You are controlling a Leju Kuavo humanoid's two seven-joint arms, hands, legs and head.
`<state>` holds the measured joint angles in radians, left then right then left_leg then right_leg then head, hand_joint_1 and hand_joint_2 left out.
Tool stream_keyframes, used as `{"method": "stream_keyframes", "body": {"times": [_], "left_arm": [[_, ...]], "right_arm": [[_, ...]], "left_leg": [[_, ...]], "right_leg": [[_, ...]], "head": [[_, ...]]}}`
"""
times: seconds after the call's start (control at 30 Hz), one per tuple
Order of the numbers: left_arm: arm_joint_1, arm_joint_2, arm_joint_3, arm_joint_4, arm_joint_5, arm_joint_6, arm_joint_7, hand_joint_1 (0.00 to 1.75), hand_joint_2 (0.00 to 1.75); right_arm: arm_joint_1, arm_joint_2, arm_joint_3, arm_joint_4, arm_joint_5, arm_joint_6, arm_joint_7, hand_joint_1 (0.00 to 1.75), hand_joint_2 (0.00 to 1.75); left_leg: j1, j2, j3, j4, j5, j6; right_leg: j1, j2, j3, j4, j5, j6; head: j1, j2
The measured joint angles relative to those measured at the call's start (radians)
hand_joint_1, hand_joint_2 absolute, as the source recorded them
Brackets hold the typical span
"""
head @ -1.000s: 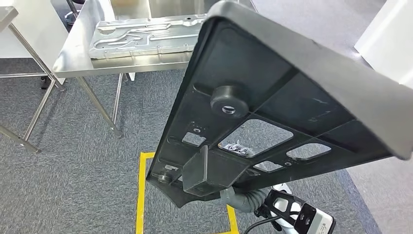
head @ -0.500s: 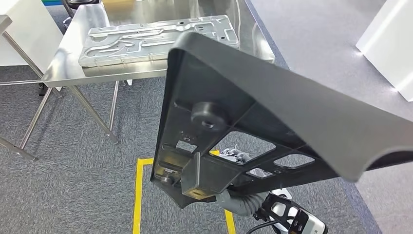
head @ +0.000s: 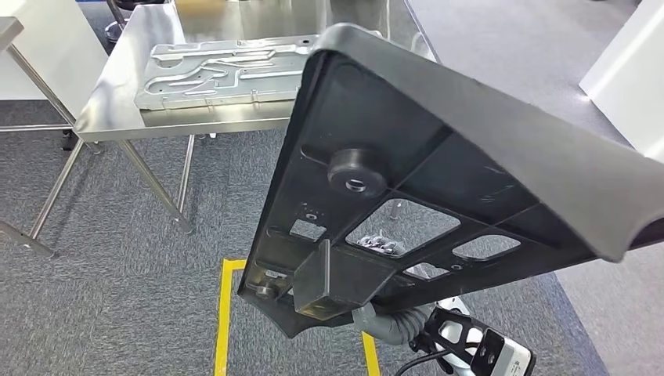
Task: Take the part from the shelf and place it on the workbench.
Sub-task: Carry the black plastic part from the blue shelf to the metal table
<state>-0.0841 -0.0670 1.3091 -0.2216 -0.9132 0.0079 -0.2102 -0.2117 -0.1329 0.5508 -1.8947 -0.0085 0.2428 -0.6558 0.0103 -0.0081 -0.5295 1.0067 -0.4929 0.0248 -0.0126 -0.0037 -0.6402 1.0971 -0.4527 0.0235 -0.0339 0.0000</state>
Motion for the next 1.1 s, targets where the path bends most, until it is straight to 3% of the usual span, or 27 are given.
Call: {"method": "stream_keyframes", "body": {"times": [0.07,0.17,0.23,0.27,0.33,0.37,0.4,0.47,0.53,0.57,0.67,0.73,0.77,0.83,0.87,0.9,0.93,1.0,1.03,1.1], "left_arm": [[-0.002,-0.001,0.002,0.0,0.001,0.001,-0.001,0.0,1.75],[-0.005,-0.001,0.003,0.0,0.001,0.001,-0.001,0.0,1.75],[-0.005,-0.003,0.004,0.0,0.001,0.001,-0.002,0.0,1.75],[-0.006,-0.003,0.004,0.0,0.002,0.001,-0.003,0.0,1.75],[-0.004,-0.004,0.004,0.0,0.002,0.0,-0.003,0.0,1.75],[-0.002,-0.004,0.005,0.0,0.002,-0.002,-0.003,0.0,1.75],[0.0,-0.003,0.005,0.0,0.001,-0.004,-0.003,0.0,1.75],[0.001,-0.001,0.004,0.0,-0.001,-0.009,-0.004,0.0,1.75],[0.001,0.0,0.004,0.0,-0.002,-0.011,-0.005,0.0,1.75],[0.001,0.001,0.004,0.0,-0.002,-0.011,-0.006,0.0,1.75],[0.004,0.002,0.004,0.0,-0.002,-0.013,-0.01,0.0,1.75],[0.005,0.002,0.004,0.0,-0.002,-0.015,-0.012,0.0,1.75],[0.005,0.002,0.004,0.0,-0.002,-0.016,-0.013,0.0,1.75],[0.005,0.002,0.004,0.0,-0.002,-0.016,-0.014,0.0,1.75],[0.005,0.002,0.004,0.0,-0.002,-0.016,-0.014,0.0,1.75],[0.006,0.002,0.004,0.0,-0.003,-0.016,-0.014,0.0,1.75],[0.007,0.002,0.004,0.0,-0.004,-0.017,-0.014,0.0,1.75],[0.008,0.002,0.004,0.0,-0.005,-0.019,-0.016,0.0,1.75],[0.007,0.002,0.004,0.0,-0.007,-0.02,-0.017,0.0,1.75],[0.006,0.003,0.004,0.0,-0.01,-0.022,-0.019,0.0,1.75]], "right_arm": [[-0.001,-0.001,0.0,0.0,-0.002,0.004,0.0,1.75,1.75],[0.0,-0.003,-0.001,-0.001,-0.004,0.005,0.0,1.75,1.75],[-0.002,-0.003,-0.001,-0.003,-0.006,0.007,0.0,1.75,1.75],[-0.003,-0.003,-0.001,-0.004,-0.007,0.008,0.0,1.75,1.75],[-0.005,-0.003,-0.001,-0.003,-0.01,0.009,0.0,1.75,1.75],[-0.005,-0.003,-0.001,-0.002,-0.011,0.009,0.0,1.75,1.75],[-0.006,-0.003,-0.001,-0.001,-0.012,0.009,0.0,1.75,1.75],[-0.008,-0.003,-0.001,0.0,-0.014,0.006,0.0,1.75,1.75],[-0.013,-0.003,-0.001,0.001,-0.014,0.001,0.0,1.75,1.75],[-0.015,-0.002,-0.001,0.001,-0.014,-0.002,0.0,1.75,1.75],[-0.02,-0.002,0.0,0.002,-0.013,-0.012,0.0,1.75,1.75],[-0.025,-0.001,0.0,0.002,-0.013,-0.015,0.0,1.75,1.75],[-0.027,-0.001,0.0,0.002,-0.013,-0.016,0.0,1.75,1.75],[-0.028,-0.001,0.0,0.004,-0.012,-0.019,0.0,1.75,1.75],[-0.027,0.0,0.0,0.005,-0.012,-0.022,0.0,1.75,1.75],[-0.026,0.0,0.001,0.005,-0.01,-0.025,0.0,1.75,1.75],[-0.026,0.001,0.001,0.005,-0.006,-0.029,0.0,1.75,1.75],[-0.025,0.003,0.002,0.005,0.003,-0.036,0.0,1.75,1.75],[-0.025,0.004,0.002,0.004,0.007,-0.04,0.0,1.75,1.75],[-0.023,0.005,0.003,0.003,0.013,-0.05,0.0,1.75,1.75]], "left_leg": [[-0.002,-0.001,0.005,-0.001,-0.011,-0.011],[0.0,0.001,0.011,-0.005,-0.022,-0.029],[0.001,0.002,-0.003,0.044,-0.05,-0.038],[0.002,0.002,-0.03,0.101,-0.076,-0.043],[0.003,0.003,-0.114,0.242,-0.122,-0.048],[0.003,0.003,-0.146,0.283,-0.123,-0.049],[0.003,0.003,-0.161,0.286,-0.101,-0.048],[0.002,0.003,-0.135,0.18,-0.009,-0.041],[-0.003,0.004,-0.091,0.061,0.053,-0.029],[-0.007,0.004,-0.08,0.031,0.06,-0.024],[-0.007,0.003,-0.071,0.012,0.051,-0.008],[-0.001,0.002,-0.056,0.0,0.048,0.004],[0.0,0.002,-0.048,-0.005,0.046,0.009],[0.0,0.002,-0.037,-0.006,0.037,0.014],[0.0,0.001,-0.031,-0.006,0.031,0.014],[0.0,0.001,-0.023,-0.006,0.024,0.013],[0.0,-0.001,-0.013,-0.006,0.016,0.011],[-0.001,-0.002,0.01,-0.006,-0.002,0.005],[-0.002,-0.003,0.018,-0.005,-0.011,-0.001],[-0.004,-0.003,0.024,-0.006,-0.024,-0.013]], "right_leg": [[0.005,0.002,0.027,-0.07,0.021,-0.008],[0.007,0.007,0.035,-0.082,0.01,-0.024],[0.003,0.006,0.049,-0.09,0.005,-0.037],[0.002,0.005,0.058,-0.093,0.0,-0.042],[0.004,0.003,0.069,-0.093,-0.01,-0.047],[0.005,0.004,0.076,-0.093,-0.016,-0.048],[0.006,0.004,0.084,-0.093,-0.023,-0.048],[0.007,0.005,0.106,-0.093,-0.039,-0.045],[0.01,0.006,0.122,-0.092,-0.053,-0.038],[0.011,0.006,0.124,-0.092,-0.058,-0.033],[0.01,0.006,0.128,-0.097,-0.067,-0.017],[0.01,0.006,0.112,-0.053,-0.091,-0.006],[0.008,0.006,0.084,0.001,-0.113,-0.002],[0.004,0.006,-0.002,0.137,-0.154,0.005],[0.002,0.006,-0.039,0.183,-0.155,0.008],[0.0,0.006,-0.059,0.192,-0.136,0.01],[-0.002,0.005,-0.059,0.16,-0.096,0.01],[-0.002,0.004,-0.019,0.031,-0.001,0.004],[0.0,0.004,0.003,-0.028,0.024,0.0],[0.006,0.006,0.023,-0.072,0.025,-0.012]], "head": [[0.0,0.0],[0.0,0.0],[-0.001,0.0],[-0.001,0.0],[-0.001,0.0],[-0.001,0.0],[-0.001,0.0],[-0.001,0.0],[-0.001,0.0],[-0.001,0.0],[0.0,0.0],[0.0,0.0],[0.0,0.0],[0.0,0.0],[0.0,0.0],[0.0,0.0],[0.0,0.0],[0.0,0.0],[0.0,0.0],[0.0,0.0]]}}
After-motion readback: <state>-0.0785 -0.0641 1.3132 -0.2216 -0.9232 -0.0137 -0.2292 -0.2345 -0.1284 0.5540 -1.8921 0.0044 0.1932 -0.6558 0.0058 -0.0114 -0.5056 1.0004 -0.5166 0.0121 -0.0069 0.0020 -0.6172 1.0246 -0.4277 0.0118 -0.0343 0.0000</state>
